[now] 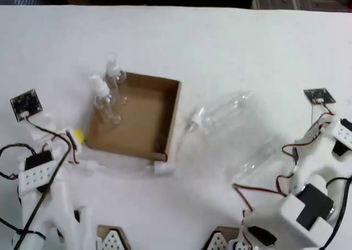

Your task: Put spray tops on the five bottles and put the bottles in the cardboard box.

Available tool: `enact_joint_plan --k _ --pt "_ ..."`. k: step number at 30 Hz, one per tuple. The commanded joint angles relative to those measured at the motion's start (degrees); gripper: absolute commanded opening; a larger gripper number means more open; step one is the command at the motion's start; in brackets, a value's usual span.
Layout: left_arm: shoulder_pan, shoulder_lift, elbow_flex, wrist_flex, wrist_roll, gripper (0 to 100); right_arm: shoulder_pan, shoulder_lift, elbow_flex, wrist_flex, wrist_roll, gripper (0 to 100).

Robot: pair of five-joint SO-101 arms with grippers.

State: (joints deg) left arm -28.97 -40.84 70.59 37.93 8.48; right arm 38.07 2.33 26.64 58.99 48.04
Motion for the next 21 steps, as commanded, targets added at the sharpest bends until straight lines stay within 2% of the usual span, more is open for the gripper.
enact_joint_plan --k 1,4,8,11,18,21 --pt "0.75 0.04 -0.62 -1.49 0.44 24 0.66 3.21 -2.55 -2.51 0.53 22.1" --pt "0.75 0.04 -0.62 -1.49 0.44 24 1.01 3.3 -5.63 -1.1 -3.16 22.1" --pt "0.75 0.04 -0.62 -1.49 0.44 24 1.63 2.15 -10.55 7.16 -7.74 22.3" --pt "0.75 0.04 -0.62 -1.49 0.44 24 2.51 0.75 -12.31 9.63 -10.64 22.0" --pt "0.75 0.13 -0.62 -1.49 0.44 24 7.08 -4.97 -11.96 16.66 -10.64 22.0" --pt "0.75 0.13 -0.62 -1.49 0.44 24 8.04 -8.92 -7.91 17.63 -6.51 22.0"
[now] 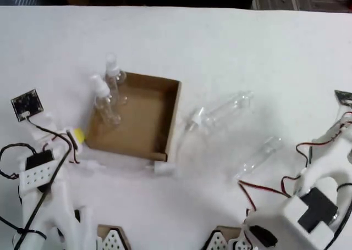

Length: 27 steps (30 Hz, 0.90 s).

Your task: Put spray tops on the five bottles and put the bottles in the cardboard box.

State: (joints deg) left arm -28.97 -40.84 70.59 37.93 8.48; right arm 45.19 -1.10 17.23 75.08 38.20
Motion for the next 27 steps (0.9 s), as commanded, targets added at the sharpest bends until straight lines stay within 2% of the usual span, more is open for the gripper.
enact_joint_plan --k 1,7,11,27 --pt "0.75 0.13 -0.62 -1.49 0.44 24 0.92 -6.99 3.87 1.19 4.57 22.0" --pt "0.75 0.13 -0.62 -1.49 0.44 24 -0.31 -14.02 14.68 -9.1 5.01 22.0" --pt "0.75 0.13 -0.62 -1.49 0.35 24 -3.38 -14.02 17.85 -11.12 5.54 22.2" --pt "0.75 0.13 -0.62 -1.49 0.35 24 -7.34 -14.2 17.23 -10.86 5.1 22.3"
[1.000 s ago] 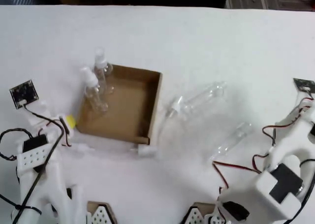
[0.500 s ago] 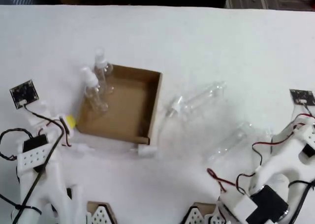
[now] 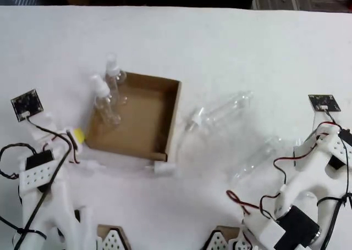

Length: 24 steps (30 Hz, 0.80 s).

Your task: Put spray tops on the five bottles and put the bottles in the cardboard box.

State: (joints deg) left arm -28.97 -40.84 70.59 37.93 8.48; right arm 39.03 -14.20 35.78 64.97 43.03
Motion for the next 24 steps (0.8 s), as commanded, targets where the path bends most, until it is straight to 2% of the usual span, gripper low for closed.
enact_joint_plan --k 1,6,24 --pt "0.75 0.13 -0.62 -1.49 0.35 24 -1.54 -0.92 -1.41 -1.19 0.26 22.3" --pt "0.75 0.13 -0.7 -1.49 0.35 24 -2.77 -0.04 0.26 -5.23 0.18 22.3" --pt "0.75 0.13 -0.7 -1.49 0.35 24 -2.59 12.26 -6.15 -5.67 -1.41 22.4"
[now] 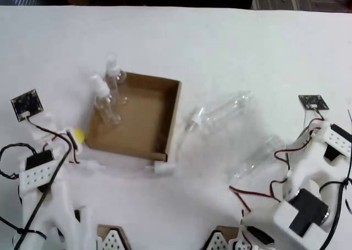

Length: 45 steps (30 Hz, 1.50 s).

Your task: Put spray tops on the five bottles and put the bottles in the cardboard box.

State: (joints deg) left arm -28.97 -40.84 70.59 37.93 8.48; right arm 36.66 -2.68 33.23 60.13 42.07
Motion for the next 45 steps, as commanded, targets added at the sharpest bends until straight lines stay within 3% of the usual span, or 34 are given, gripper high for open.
enact_joint_plan --k 1,10,20,45 --pt "0.75 0.13 -0.7 -1.49 0.35 24 -0.22 1.45 -4.13 -0.84 -0.44 22.4" --pt "0.75 0.13 -0.7 -1.49 0.35 24 -0.4 2.42 -10.02 3.47 4.4 28.3" --pt "0.75 0.13 -0.7 -1.49 0.35 24 -1.27 3.12 -8.88 4.18 10.64 28.4" --pt "0.75 0.13 -0.7 -1.49 0.35 24 -1.63 10.15 -12.04 0.31 10.99 26.3"
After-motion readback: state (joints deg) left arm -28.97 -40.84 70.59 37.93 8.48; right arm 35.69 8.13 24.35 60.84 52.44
